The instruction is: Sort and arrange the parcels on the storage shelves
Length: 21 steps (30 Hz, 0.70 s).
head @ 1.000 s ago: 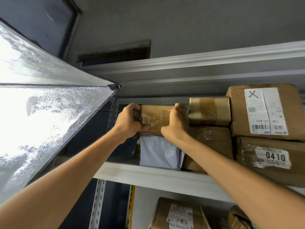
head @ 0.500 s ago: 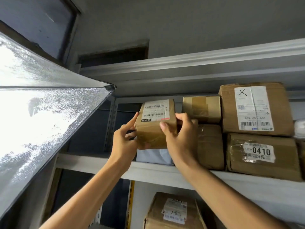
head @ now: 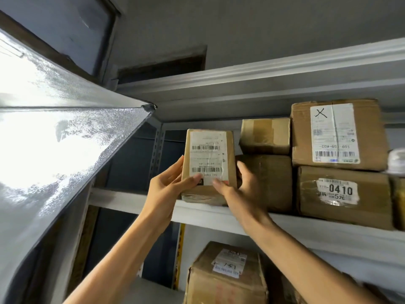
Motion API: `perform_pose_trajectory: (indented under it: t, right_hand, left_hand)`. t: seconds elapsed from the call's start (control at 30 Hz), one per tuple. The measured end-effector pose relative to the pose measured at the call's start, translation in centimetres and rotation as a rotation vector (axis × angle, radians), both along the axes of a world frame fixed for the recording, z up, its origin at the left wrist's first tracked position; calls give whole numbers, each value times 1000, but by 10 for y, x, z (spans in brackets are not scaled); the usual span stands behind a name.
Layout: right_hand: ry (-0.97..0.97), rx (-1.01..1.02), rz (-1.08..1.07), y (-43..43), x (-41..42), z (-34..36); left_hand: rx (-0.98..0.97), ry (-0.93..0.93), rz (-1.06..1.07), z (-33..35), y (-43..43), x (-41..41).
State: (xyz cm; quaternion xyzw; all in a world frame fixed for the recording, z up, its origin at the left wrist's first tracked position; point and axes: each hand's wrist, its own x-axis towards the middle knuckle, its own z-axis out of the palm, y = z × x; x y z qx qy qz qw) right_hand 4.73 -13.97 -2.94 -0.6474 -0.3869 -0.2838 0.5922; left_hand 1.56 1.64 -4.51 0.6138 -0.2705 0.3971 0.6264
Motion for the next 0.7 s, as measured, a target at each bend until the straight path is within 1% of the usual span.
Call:
perform_pose_trajectory:
  t: [0.13, 0.27, 0.43, 0.57, 0.63, 0.7]
  right_hand:
    - [-46, 1, 102, -7, 9, -17]
    - [-53, 14, 121, -8, 14, -24]
    - [-75, 42, 153, -13, 16, -25]
    - [-75, 63, 221, -15, 15, -15]
    - [-117, 51, 235, -17, 14, -6]
    - [-194, -16, 217, -21, 12, -2]
  left_hand:
    - [98, -38, 60, -10, 5, -5]
    - [173, -29, 97, -14, 5, -8]
    - [158, -21, 104, -14, 2, -10]
    - [141, -17, 127, -13, 1, -13]
    - [106, -19, 140, -12, -3, -14]
    - [69, -42, 160, -10, -7, -18]
